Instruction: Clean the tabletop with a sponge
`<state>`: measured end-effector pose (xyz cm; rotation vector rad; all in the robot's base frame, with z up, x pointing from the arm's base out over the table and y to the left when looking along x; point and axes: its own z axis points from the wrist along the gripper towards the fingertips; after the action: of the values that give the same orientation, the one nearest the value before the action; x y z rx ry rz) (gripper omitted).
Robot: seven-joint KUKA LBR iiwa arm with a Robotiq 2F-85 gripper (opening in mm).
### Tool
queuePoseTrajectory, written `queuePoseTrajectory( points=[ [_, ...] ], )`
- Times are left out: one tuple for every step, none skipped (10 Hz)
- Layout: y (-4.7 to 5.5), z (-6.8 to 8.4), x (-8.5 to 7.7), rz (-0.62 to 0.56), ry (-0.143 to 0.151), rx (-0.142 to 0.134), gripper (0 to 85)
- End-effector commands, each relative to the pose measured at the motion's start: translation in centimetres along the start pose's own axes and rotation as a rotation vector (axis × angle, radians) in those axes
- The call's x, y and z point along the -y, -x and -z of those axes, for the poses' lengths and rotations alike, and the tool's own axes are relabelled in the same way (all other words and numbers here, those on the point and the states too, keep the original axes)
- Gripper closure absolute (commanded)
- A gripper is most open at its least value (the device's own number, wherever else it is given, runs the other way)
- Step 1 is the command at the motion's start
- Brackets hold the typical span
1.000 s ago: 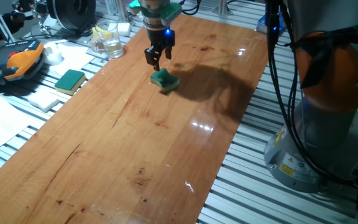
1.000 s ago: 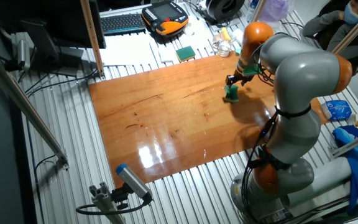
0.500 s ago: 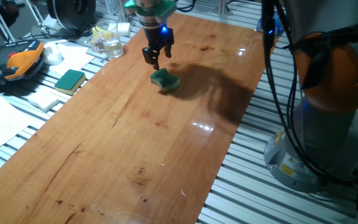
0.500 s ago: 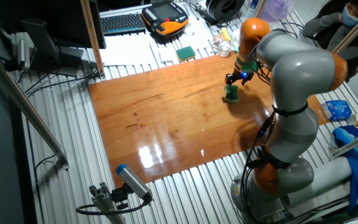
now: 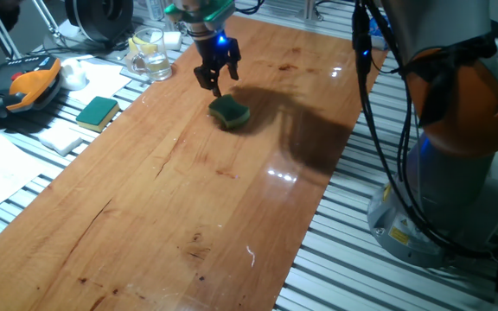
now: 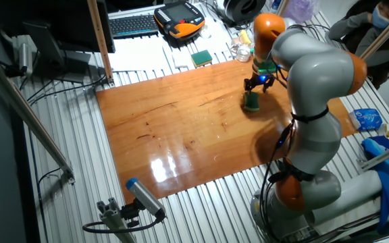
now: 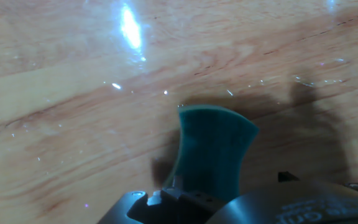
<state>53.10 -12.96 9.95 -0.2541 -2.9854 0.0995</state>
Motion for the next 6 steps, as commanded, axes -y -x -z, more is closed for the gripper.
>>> queuePoseTrajectory(
  points=[
    [0.1, -0.6, -0.1, -0.006, -0.001, 0.001, 17.0],
    [0.3, -1.2, -0.1, -0.018, 0.006, -0.004, 17.0],
    [0.4, -1.8, 0.2, -0.016, 0.012, 0.005, 17.0],
    [0.4, -2.6, 0.6, -0.014, 0.031, 0.015, 17.0],
    [0.3, -3.6, 0.9, -0.014, 0.038, 0.039, 17.0],
    [0.2, -4.3, 0.8, -0.015, 0.042, 0.052, 17.0]
  ],
)
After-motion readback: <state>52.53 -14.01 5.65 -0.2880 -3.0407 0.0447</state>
